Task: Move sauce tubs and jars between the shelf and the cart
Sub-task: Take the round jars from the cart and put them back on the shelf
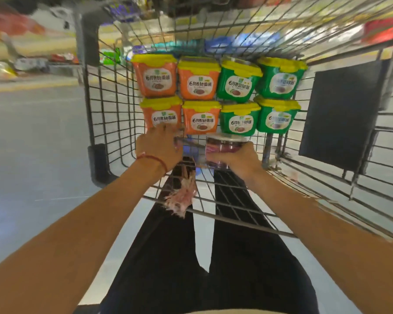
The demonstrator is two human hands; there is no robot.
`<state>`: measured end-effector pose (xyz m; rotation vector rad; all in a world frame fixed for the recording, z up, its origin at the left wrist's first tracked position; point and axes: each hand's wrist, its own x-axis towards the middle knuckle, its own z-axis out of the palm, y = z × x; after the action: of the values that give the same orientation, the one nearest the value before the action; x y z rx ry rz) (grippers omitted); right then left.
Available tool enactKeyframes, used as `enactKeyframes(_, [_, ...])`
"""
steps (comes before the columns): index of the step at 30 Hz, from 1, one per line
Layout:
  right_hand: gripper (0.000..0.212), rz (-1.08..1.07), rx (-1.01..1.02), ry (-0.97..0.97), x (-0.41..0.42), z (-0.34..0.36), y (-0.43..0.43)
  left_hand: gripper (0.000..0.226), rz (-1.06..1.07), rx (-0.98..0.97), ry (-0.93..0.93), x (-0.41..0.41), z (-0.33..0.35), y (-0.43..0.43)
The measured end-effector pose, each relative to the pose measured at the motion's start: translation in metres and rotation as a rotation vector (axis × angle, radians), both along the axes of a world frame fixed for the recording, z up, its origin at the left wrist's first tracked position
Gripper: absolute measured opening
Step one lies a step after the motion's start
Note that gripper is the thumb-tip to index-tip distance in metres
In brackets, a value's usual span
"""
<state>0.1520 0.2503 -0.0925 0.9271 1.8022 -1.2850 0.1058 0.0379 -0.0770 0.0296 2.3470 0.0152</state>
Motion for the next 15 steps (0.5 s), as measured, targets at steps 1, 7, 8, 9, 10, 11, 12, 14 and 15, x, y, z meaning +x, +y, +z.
enactKeyframes(1, [0.076,-0.017,-0.007,0.031,-0.003,0.003,-0.006,0.061,0.004,-0.036,-0.043,0.001,-0.005,-0.007])
enactKeyframes(7, [0.07,-0.124,-0.004,0.106,-0.009,0.001,-0.037,0.101,0.335,-0.015,-0.159,0.008,-0.038,-0.04])
enactKeyframes(8, [0.07,-0.13,-0.008,0.109,-0.009,0.0,-0.039,0.107,0.425,0.027,-0.184,0.009,-0.042,-0.043])
enactKeyframes(9, [0.069,-0.136,-0.007,0.112,-0.009,-0.002,-0.042,0.11,0.491,0.068,-0.21,0.011,-0.048,-0.047])
enactKeyframes(10, [0.067,-0.142,-0.007,0.117,-0.01,-0.005,-0.044,0.111,0.54,0.1,-0.234,0.011,-0.048,-0.047])
enactKeyframes(11, [0.067,-0.145,-0.007,0.123,-0.01,-0.008,-0.045,0.11,0.583,0.133,-0.249,0.013,-0.055,-0.049])
enactKeyframes(12, [0.068,-0.142,-0.009,0.132,-0.01,-0.01,-0.046,0.109,0.628,0.164,-0.258,0.013,-0.057,-0.049])
enactKeyframes(14, [0.073,-0.127,-0.006,0.135,-0.009,-0.014,-0.046,0.107,0.73,0.251,-0.255,0.013,-0.065,-0.047])
enactKeyframes(15, [0.073,-0.12,-0.005,0.132,-0.009,-0.014,-0.046,0.105,0.785,0.3,-0.242,0.013,-0.07,-0.046])
